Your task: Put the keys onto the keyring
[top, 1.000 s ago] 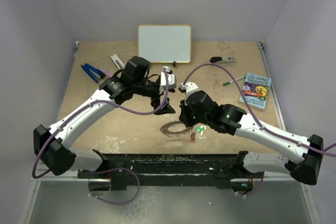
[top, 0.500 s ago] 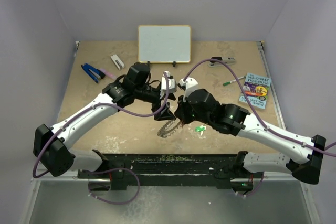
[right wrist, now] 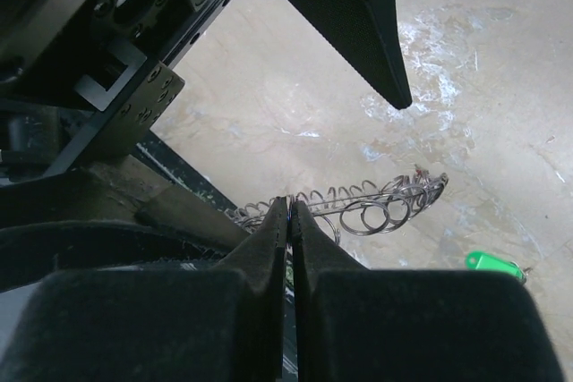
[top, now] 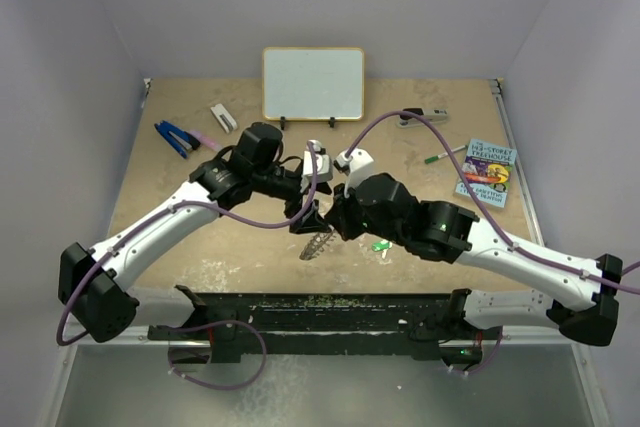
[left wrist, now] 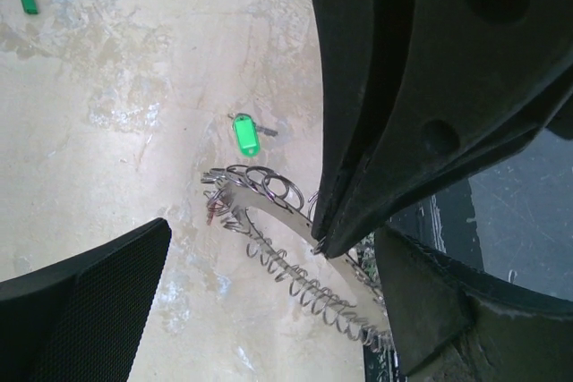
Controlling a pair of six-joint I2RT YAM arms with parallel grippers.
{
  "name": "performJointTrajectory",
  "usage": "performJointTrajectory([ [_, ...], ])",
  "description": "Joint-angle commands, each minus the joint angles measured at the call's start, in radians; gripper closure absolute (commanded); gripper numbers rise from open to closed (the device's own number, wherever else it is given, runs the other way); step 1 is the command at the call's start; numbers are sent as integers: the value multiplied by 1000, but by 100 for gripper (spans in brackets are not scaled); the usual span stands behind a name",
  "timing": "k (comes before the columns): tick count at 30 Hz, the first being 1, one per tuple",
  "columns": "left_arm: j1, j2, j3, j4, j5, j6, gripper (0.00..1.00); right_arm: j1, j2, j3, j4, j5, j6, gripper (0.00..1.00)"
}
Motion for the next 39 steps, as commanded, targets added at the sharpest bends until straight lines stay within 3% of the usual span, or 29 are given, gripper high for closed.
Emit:
performJointTrajectory([
  [1, -4, -48, 5, -84, -30, 131, 2, 16, -27, 56, 54, 27, 13, 100],
  [6, -3, -65, 27, -141, -92, 199, 2, 26, -31, 58, 50, 27, 15, 100],
  [12, -3, -54, 69, -159, -61, 216, 3, 37, -29, 64, 56, 27, 15, 100],
  [23, -4, 3, 205, -266, 189, 183, 3, 56, -29, 72, 65, 60, 20, 100],
  [32, -4, -9, 110, -148, 156, 52, 3, 77, -33, 87, 56, 92, 28, 100],
  [39, -6, -21, 68, -161, 71, 107, 3, 84, -41, 98, 54, 99, 33, 100],
])
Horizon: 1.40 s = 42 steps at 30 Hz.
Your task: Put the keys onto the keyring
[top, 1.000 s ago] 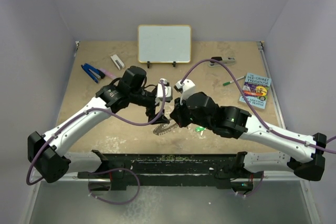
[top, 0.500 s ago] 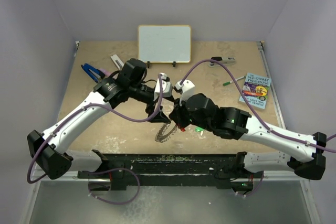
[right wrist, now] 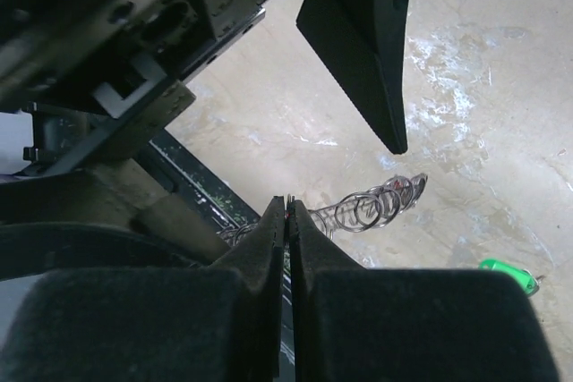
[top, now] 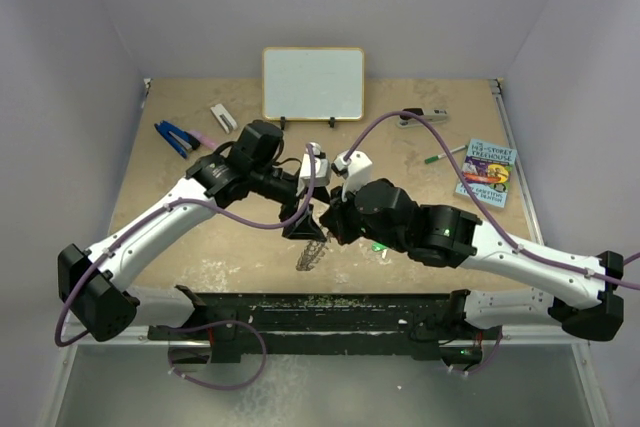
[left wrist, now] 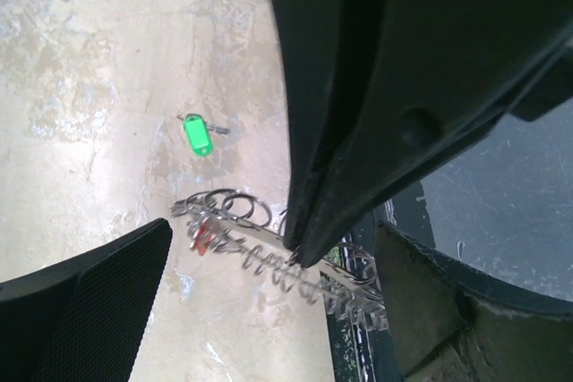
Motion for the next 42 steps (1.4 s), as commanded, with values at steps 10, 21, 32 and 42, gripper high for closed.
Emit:
performJointTrajectory([
  [10, -4, -24, 23, -29, -75, 126, 27, 15, -53, 53, 54, 28, 9, 100],
  [21, -4, 11, 137, -120, 4, 207, 38, 19, -61, 41, 62, 23, 14, 100],
  [32, -5, 18, 149, -153, 25, 209, 33, 24, -69, 48, 59, 38, 16, 100],
  [42, -8, 25, 108, -86, 19, 145, 34, 29, -72, 49, 63, 50, 18, 100],
])
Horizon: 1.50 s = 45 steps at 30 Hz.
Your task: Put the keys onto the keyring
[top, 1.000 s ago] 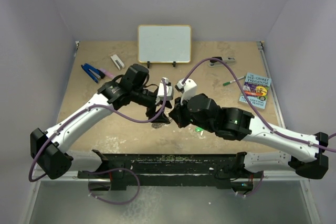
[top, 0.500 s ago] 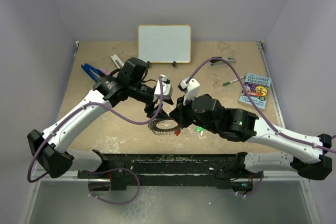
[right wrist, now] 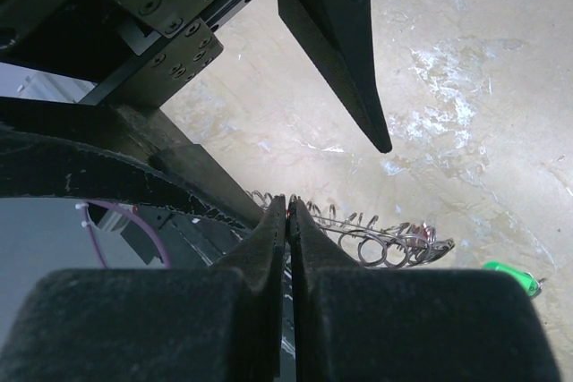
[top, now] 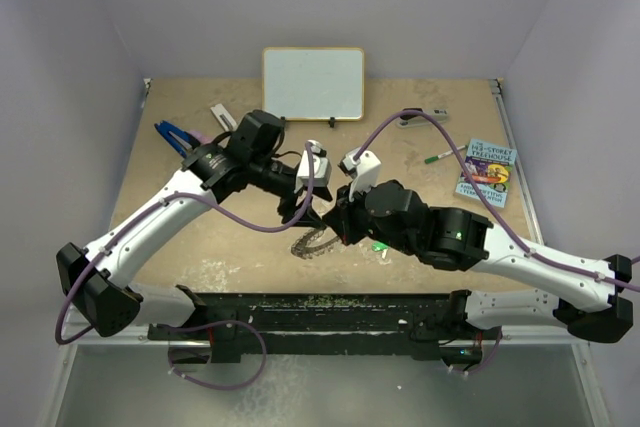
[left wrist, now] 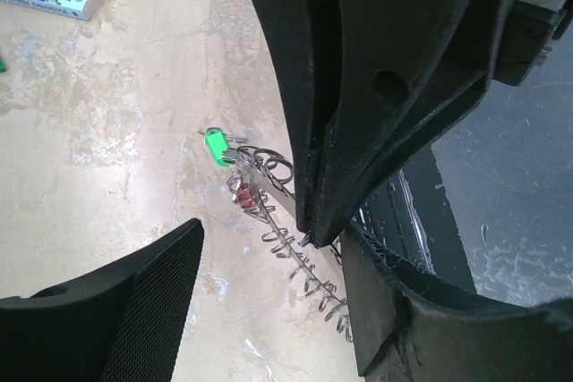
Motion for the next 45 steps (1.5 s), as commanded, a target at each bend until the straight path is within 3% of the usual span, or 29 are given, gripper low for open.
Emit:
performJointTrajectory([
  [1, -6, -8, -20, 45, 24, -21, 35, 10, -30, 43, 64, 31, 11, 100],
  [17, -9, -26, -40, 45, 9, 12, 54, 21, -41, 42, 61, 42, 15, 100],
  [29, -9, -18, -3, 151, 85, -169, 55, 30, -43, 39, 76, 59, 19, 100],
  [35, -10, -24, -21, 163, 78, -170, 57, 36, -50, 37, 78, 67, 21, 100],
  [42, -10, -36, -41, 148, 66, -140, 74, 38, -62, 28, 75, 81, 27, 100],
  [45, -9, -44, -44, 149, 51, -135, 87, 37, -72, 22, 76, 88, 29, 100],
])
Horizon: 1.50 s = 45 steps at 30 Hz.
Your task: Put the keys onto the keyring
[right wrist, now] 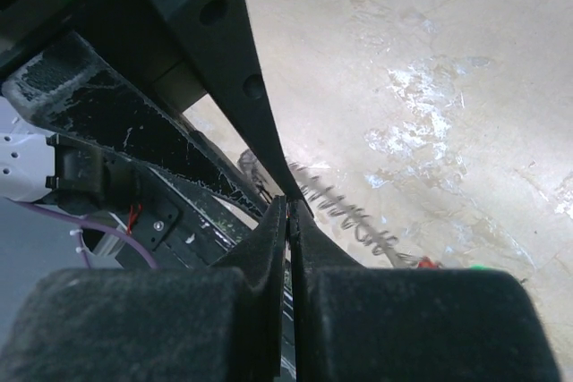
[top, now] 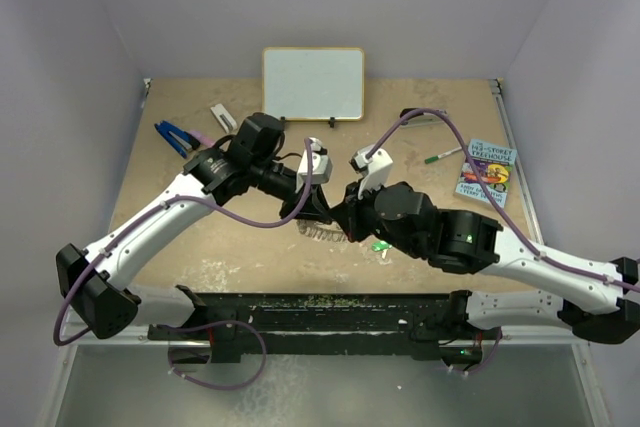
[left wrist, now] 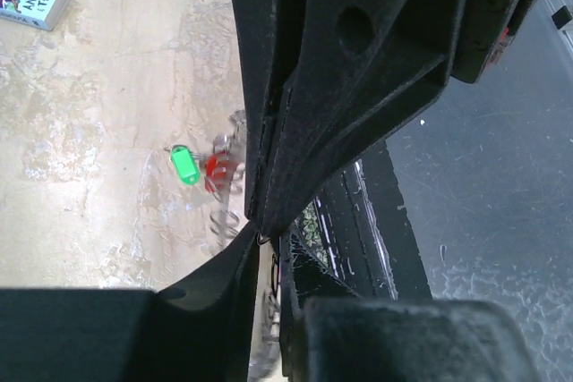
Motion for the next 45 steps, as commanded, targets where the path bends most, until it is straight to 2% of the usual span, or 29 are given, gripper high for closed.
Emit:
performJointTrajectory([
  [1, 1, -34, 0, 57, -16, 17, 91, 17, -40, 20, 76, 4, 28, 100],
  [3, 1, -39, 0, 56, -27, 22, 96, 17, -44, 16, 78, 6, 30, 100],
  [21, 1, -58, 20, 62, 60, 22, 96, 18, -133, -70, 144, 27, 37, 100],
  [28, 2, -79, 11, 40, -17, 42, 96, 20, -192, -84, 143, 96, 58, 100],
  [31, 1, -83, 9, 39, -35, 56, 96, 19, -195, -87, 149, 103, 60, 94],
  [36, 1, -83, -2, 43, -40, 58, 96, 19, -189, -88, 157, 101, 58, 94],
  [45, 1, -101, -18, 56, -85, 59, 96, 19, -231, -101, 114, 151, 112, 79],
])
